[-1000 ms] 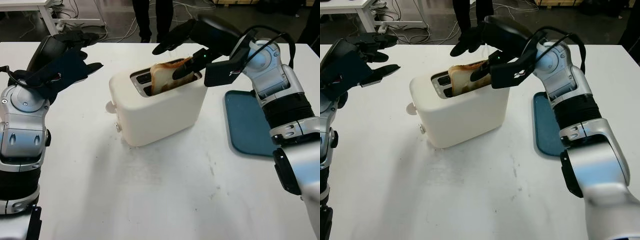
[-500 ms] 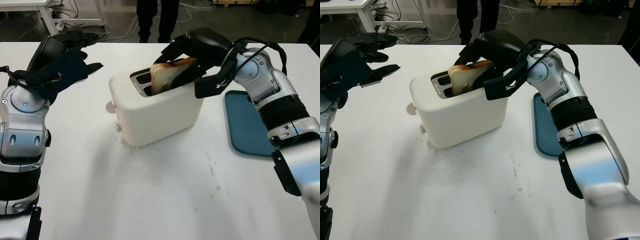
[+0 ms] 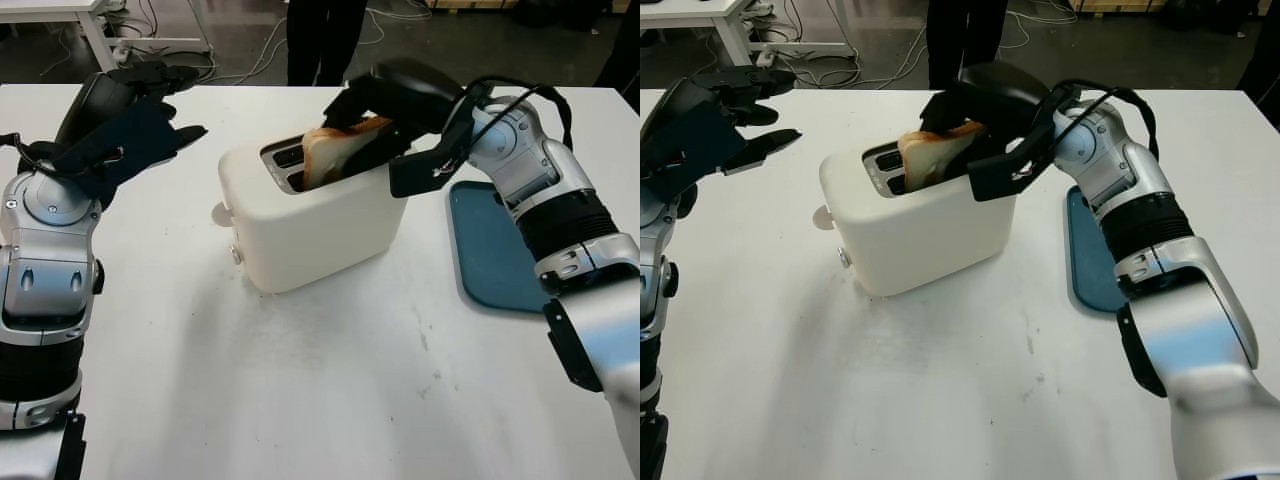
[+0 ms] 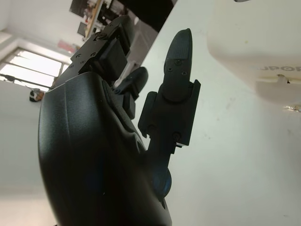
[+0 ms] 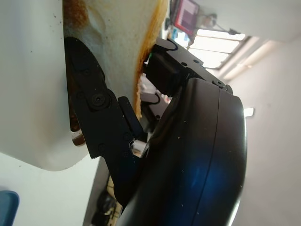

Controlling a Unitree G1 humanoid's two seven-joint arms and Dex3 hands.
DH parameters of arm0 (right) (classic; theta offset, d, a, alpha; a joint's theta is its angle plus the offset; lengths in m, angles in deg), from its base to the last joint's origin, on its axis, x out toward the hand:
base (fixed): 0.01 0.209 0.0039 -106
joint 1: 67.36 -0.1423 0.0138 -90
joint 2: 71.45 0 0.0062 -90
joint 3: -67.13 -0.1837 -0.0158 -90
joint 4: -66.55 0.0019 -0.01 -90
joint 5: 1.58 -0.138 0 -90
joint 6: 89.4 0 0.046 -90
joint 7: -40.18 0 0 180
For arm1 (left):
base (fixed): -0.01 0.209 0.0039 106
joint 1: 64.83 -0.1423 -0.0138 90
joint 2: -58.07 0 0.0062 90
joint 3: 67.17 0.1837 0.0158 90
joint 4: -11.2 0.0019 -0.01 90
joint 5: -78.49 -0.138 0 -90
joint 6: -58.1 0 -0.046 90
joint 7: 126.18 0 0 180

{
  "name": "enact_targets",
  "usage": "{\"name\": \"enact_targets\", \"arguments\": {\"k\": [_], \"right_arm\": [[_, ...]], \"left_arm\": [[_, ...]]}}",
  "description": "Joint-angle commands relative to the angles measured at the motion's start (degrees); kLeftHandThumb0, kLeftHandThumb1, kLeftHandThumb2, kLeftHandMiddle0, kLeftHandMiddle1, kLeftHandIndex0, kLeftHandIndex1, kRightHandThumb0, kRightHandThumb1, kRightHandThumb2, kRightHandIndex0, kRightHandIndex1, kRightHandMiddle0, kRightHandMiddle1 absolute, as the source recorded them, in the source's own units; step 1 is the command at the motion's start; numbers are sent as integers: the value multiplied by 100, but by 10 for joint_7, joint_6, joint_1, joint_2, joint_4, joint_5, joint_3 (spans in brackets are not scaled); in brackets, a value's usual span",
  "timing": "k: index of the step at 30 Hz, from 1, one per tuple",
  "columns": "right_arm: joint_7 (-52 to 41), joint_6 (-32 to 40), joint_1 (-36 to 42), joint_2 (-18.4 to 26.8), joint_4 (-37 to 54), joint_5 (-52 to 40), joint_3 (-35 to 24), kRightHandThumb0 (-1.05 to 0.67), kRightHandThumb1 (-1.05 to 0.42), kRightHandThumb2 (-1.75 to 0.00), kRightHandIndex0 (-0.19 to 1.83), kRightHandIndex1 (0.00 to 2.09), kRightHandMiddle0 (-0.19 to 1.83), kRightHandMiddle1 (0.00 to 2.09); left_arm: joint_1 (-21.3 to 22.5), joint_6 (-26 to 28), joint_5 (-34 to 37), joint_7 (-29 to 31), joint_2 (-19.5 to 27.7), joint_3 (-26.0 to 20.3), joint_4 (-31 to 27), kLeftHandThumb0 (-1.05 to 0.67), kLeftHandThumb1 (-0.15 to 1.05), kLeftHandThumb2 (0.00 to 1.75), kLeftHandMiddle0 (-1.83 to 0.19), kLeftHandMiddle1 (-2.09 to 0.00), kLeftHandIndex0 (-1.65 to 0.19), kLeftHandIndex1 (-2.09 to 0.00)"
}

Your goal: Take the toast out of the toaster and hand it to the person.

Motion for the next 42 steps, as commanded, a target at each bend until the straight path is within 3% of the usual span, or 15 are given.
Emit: {"name": "enact_targets", "arguments": {"k": [1, 6, 9, 14, 21, 27, 31, 42], "right_arm": [[25, -18, 8, 1, -4, 17, 7, -50, -79, -2, 98, 173, 77, 172], [54, -39, 4, 5, -19, 36, 16, -52, -91, -11, 106, 174, 83, 174], [47, -45, 1, 5, -24, 24, 11, -55, -92, -28, 105, 175, 82, 171], [60, -56, -5, 6, -29, 11, -2, -54, -92, -41, 105, 175, 80, 173], [85, -69, -40, 4, -67, -19, -47, -49, -92, -33, 106, 175, 80, 175], [43, -49, -86, 2, -131, -109, -110, -50, -92, -32, 96, 175, 73, 175], [51, -41, -113, 6, -164, -144, -147, -54, -92, -30, 100, 175, 76, 175], [108, 102, -145, 2, -209, -213, -230, -52, -92, -23, 108, 175, 86, 175]], "left_arm": [[-6, -13, -1, 0, 7, 1, 2, -37, 92, 17, -28, -72, -55, -3], [-4, -13, -2, 0, 7, 2, 4, -37, 92, 16, -27, -73, -56, -3], [-3, -18, 3, -1, 4, -1, 8, -37, 92, 16, -26, -74, -55, -3], [-3, -22, 8, -1, 2, -4, 10, -36, 92, 16, -24, -75, -54, -3], [-4, -23, 9, -2, 1, -4, 12, -36, 92, 15, -23, -78, -55, -3], [-5, -7, 5, -4, 1, -4, 6, -37, 92, 16, -22, -78, -54, -3], [-8, -13, 0, -5, 5, -1, 3, -37, 92, 16, -23, -77, -55, -3], [-8, -6, 2, -8, -2, -4, -2, -34, 92, 16, -24, -77, -54, -2]]}}
